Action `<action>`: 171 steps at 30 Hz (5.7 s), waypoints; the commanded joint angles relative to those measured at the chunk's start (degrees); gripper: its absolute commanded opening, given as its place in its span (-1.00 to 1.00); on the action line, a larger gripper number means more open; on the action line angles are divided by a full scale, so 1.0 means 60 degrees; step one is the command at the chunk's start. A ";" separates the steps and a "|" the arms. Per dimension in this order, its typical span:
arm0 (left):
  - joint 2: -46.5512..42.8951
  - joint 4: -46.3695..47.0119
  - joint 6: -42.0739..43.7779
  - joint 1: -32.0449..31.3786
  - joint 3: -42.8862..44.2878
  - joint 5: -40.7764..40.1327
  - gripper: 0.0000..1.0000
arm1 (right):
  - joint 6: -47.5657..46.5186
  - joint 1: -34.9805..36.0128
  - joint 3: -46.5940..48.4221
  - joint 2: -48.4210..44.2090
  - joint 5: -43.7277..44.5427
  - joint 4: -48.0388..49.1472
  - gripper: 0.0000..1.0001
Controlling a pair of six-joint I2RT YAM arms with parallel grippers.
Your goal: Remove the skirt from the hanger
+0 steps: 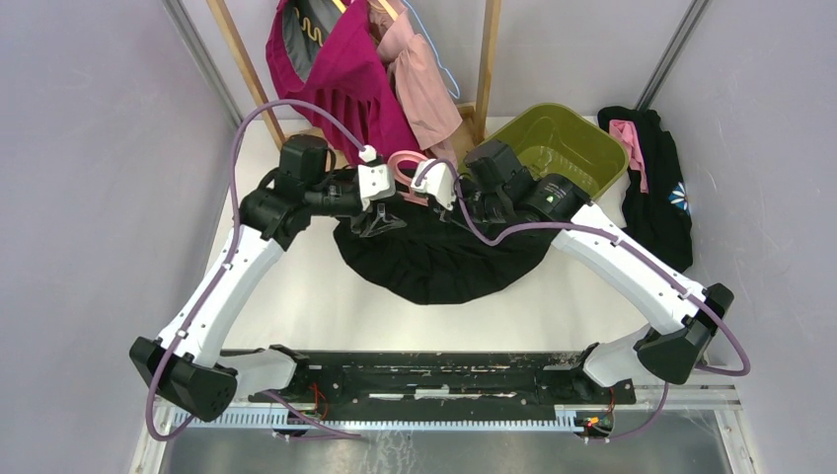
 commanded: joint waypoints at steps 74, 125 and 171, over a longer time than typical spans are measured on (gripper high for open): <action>0.0600 0.4420 -0.3850 -0.0420 -0.0130 -0.4005 -0.94 | -0.0003 0.0244 0.0265 0.0759 0.5083 0.3175 -0.17; 0.0456 0.4149 -0.3903 -0.0433 -0.0381 -0.4152 -0.94 | 0.1214 0.0112 0.0819 0.1122 0.3587 0.4363 0.44; 0.0558 0.3825 -0.3877 -0.0432 -0.0184 -0.4152 -0.94 | 0.2462 -0.0741 -0.0481 0.0265 0.1199 0.5694 0.49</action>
